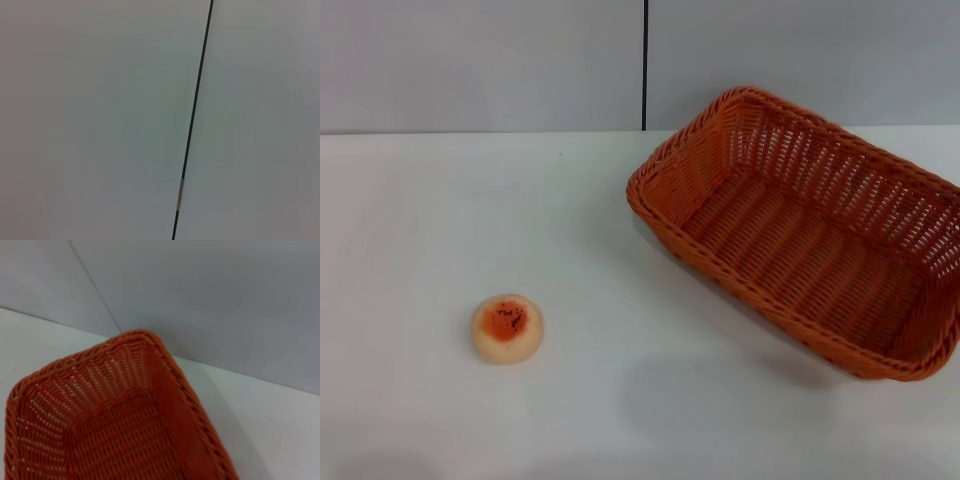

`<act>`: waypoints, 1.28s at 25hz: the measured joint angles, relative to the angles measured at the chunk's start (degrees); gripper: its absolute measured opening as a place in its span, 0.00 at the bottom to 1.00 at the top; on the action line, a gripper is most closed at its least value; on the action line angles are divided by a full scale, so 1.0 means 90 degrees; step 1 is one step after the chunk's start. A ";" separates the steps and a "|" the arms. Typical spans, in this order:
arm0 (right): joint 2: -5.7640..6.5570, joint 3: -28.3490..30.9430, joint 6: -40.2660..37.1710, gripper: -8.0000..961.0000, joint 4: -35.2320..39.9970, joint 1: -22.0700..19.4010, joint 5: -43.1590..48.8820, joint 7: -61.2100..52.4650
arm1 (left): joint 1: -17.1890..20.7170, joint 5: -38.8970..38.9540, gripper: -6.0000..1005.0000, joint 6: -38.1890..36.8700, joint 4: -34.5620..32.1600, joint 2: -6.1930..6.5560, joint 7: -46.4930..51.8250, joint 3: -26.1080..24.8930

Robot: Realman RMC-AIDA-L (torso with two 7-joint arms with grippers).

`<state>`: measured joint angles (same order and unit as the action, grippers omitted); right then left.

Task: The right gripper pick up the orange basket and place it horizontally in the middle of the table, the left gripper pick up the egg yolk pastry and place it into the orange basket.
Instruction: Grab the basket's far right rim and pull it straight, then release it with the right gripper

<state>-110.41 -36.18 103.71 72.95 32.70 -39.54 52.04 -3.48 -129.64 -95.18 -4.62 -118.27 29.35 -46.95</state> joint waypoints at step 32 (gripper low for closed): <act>-0.0473 -0.0464 -0.2625 0.62 -0.2257 0.0199 -0.0236 0.1395 | -0.0139 0.0000 0.81 0.0039 -0.0075 0.0025 0.0000 0.0051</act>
<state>-114.67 -40.35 80.08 52.64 34.49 -41.66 64.59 -4.73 -129.64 -94.83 -5.29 -118.04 29.35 -46.49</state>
